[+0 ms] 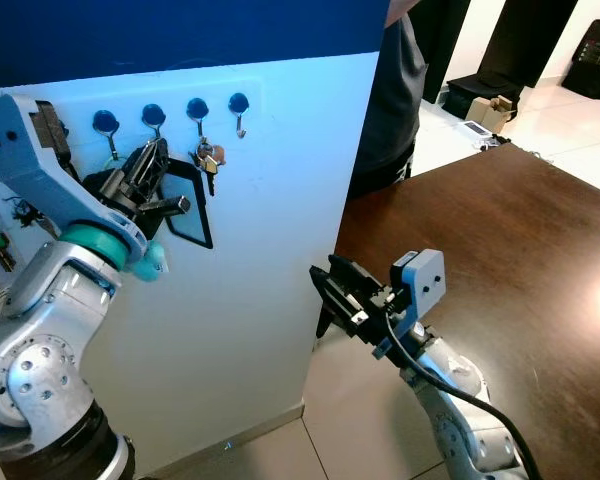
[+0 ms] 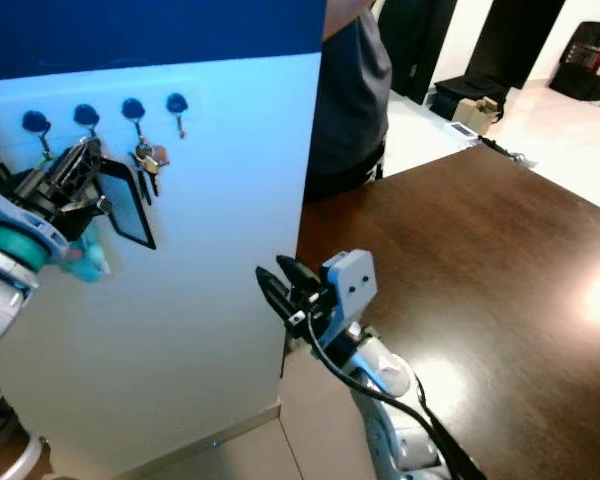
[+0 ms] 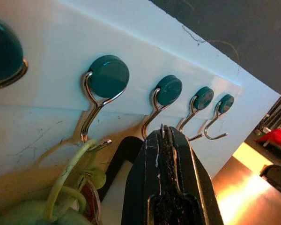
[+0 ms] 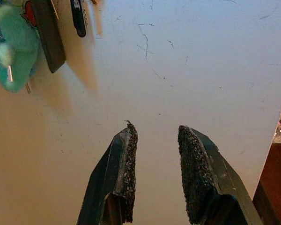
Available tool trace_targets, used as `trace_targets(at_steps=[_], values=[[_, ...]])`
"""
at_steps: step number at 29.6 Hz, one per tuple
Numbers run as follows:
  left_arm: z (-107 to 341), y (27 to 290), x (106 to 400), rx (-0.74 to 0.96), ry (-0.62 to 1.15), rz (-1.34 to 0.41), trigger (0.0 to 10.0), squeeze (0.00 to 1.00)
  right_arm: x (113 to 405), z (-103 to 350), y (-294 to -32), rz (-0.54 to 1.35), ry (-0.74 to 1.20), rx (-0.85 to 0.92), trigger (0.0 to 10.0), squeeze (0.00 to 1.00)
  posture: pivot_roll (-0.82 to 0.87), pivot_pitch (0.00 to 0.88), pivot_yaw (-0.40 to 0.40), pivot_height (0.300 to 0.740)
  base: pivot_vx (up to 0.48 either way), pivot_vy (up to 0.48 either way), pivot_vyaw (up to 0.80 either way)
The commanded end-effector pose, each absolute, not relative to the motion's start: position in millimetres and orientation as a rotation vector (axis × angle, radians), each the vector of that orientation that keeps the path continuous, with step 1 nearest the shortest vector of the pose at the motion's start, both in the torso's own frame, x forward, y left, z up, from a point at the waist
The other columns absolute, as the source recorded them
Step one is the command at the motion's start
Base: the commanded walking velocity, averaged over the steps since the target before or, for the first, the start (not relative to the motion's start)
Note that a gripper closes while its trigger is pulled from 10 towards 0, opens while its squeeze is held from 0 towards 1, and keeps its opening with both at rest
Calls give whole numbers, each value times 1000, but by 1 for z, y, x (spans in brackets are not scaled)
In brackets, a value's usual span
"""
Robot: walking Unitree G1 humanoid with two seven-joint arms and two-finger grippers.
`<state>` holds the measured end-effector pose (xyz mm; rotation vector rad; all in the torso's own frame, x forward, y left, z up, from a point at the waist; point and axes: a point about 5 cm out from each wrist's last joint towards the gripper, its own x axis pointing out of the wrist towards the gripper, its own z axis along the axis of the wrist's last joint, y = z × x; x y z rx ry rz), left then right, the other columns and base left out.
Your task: Hang keys on a hook
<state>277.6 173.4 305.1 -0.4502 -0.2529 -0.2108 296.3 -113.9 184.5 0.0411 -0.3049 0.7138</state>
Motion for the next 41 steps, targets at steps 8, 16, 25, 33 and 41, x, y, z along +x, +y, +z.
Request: trace_targets(at_steps=[8, 16, 25, 33, 41], values=[[275, 169, 289, -347, -34, -160, 10000, 1000, 294, 181, -114, 713, -295, 47, 10000, 0, 64, 83, 81, 740, 0, 0, 0], [275, 169, 288, -333, -12, -154, 10000, 0, 294, 181, -114, 712, -296, 49, 10000, 0, 65, 84, 81, 740, 0, 0, 0], [284, 167, 281, -157, -137, -129, 10000, 0, 294, 181, -113, 711, -296, 49, 10000, 0, 66, 85, 82, 740, 0, 0, 0], [266, 154, 252, 362, -197, -299, 10000, 0, 295, 180, -117, 698, -289, 41, 10000, 0, 72, 91, 82, 740, 0, 0, 0], [240, 153, 233, 437, -88, -463, 10000, 0, 303, 179, -134, 645, -279, 15, 10000, 0, 69, 88, 74, 740, 0, 0, 0]])
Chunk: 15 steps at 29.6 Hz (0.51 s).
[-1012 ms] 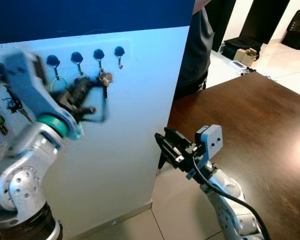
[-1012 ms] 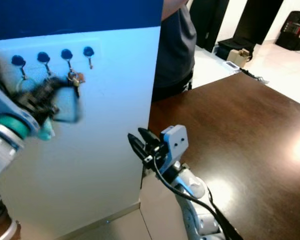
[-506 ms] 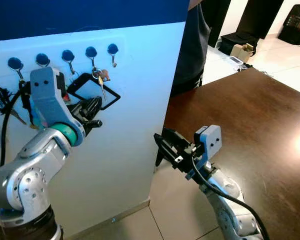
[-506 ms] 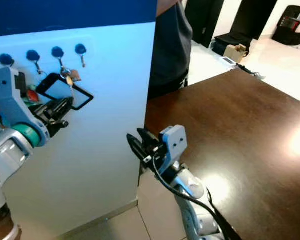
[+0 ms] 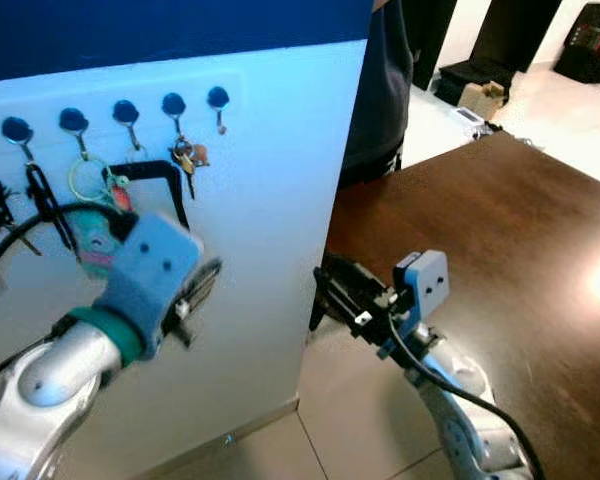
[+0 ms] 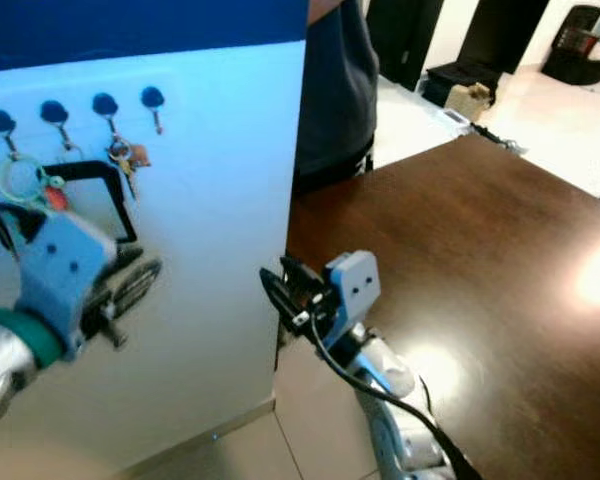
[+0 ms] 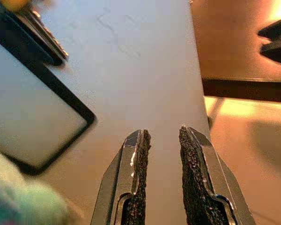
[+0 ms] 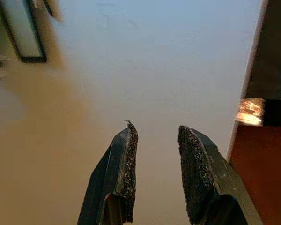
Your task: Hang keys on a hook
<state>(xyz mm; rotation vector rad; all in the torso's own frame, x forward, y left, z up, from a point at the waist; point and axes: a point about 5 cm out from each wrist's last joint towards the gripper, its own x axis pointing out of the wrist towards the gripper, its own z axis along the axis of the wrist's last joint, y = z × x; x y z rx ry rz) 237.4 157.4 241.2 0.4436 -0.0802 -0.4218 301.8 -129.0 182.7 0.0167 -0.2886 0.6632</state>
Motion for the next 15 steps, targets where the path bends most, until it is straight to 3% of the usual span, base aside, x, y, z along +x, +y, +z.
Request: trace_targets(at_steps=[1, 4, 8, 15], values=[[240, 153, 233, 437, -88, -463, 10000, 0, 303, 179, -134, 645, -279, 15, 10000, 0, 69, 88, 74, 740, 0, 0, 0], [254, 157, 245, 293, -225, -296, 10000, 0, 305, 178, -139, 626, -273, 2, 10000, 0, 67, 86, 70, 740, 0, 0, 0], [262, 152, 256, 292, -344, -172, 10000, 0, 305, 180, -131, 598, -297, 19, 10000, 0, 61, 77, 64, 740, 0, 0, 0], [245, 146, 262, 310, -328, -113, 10000, 0, 309, 188, -133, 465, -365, 24, 10000, 0, 46, 63, 70, 740, 0, 0, 0]])
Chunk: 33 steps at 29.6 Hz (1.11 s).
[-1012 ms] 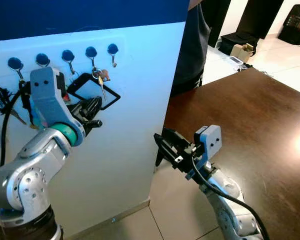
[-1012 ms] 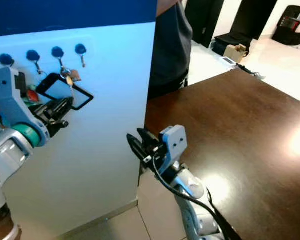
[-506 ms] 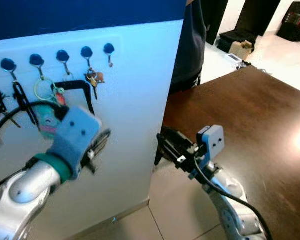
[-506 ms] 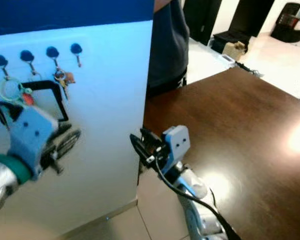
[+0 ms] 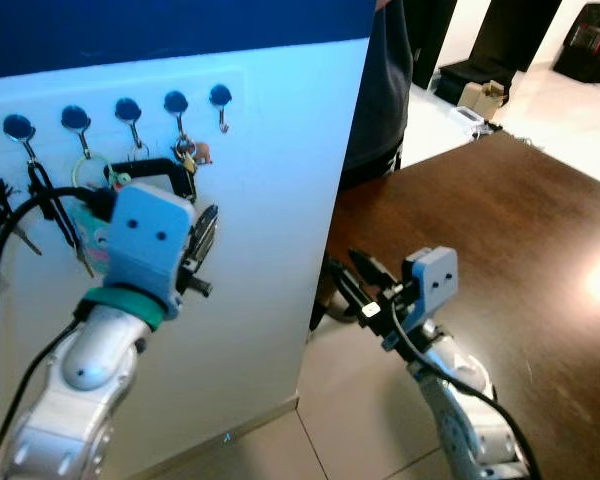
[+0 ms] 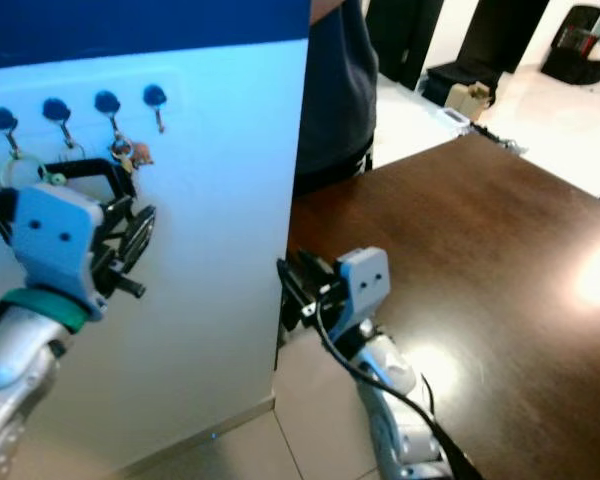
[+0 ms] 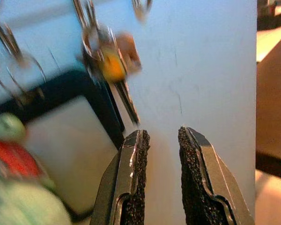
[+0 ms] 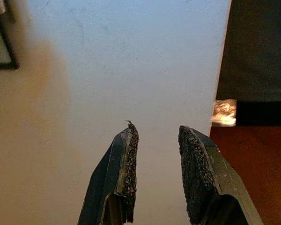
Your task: Hang keys on a hook
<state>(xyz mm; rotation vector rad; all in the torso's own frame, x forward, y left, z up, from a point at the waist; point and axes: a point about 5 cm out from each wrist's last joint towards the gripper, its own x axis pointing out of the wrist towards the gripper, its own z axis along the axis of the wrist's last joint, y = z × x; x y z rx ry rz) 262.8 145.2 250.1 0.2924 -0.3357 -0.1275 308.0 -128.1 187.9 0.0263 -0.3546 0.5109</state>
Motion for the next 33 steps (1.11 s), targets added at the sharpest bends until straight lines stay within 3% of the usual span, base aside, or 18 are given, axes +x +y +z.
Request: trace_targets(at_steps=[1, 33], values=[[245, 146, 262, 310, -328, -113, 10000, 0, 309, 188, -133, 465, -365, 24, 10000, 0, 46, 63, 70, 740, 0, 0, 0], [226, 149, 262, 357, -335, -66, 10000, 0, 312, 192, -116, 555, -401, 18, 10000, 0, 62, 42, 62, 740, -347, 0, 0]])
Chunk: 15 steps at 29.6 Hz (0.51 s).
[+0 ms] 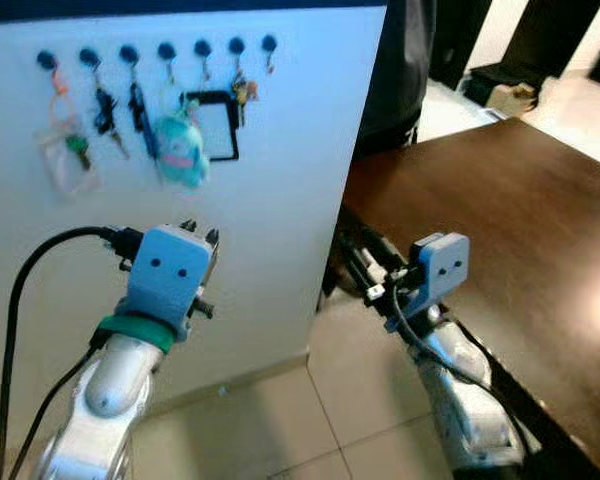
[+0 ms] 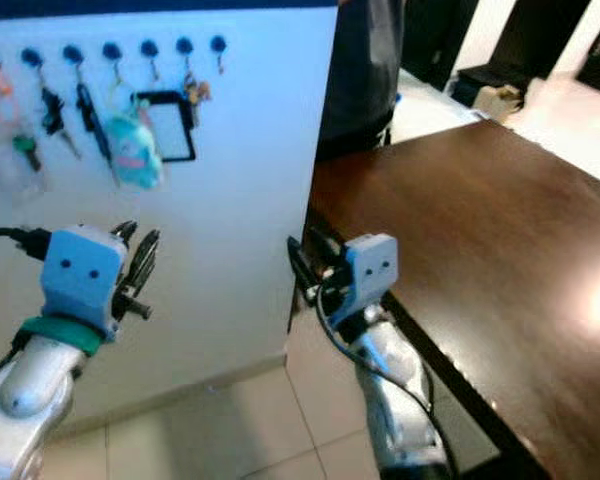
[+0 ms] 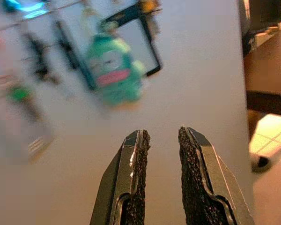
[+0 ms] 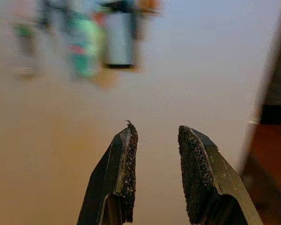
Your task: Hang keys on a hook
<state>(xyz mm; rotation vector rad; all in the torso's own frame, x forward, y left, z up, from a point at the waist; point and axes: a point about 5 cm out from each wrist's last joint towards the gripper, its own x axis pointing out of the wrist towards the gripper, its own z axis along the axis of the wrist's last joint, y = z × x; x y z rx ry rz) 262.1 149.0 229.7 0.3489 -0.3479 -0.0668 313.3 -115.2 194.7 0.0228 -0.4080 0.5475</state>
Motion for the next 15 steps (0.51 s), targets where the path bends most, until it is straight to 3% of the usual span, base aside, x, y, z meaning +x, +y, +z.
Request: trace_targets(at_steps=[1, 15], values=[[225, 149, 262, 358, -336, -65, 10000, 0, 312, 192, -116, 557, -400, 18, 10000, 0, 62, 42, 62, 740, -379, 0, 0], [224, 152, 265, 367, -337, -56, 10000, 0, 312, 191, -115, 554, -395, -4, 10000, 0, 63, 52, 67, 740, -378, 0, 0]])
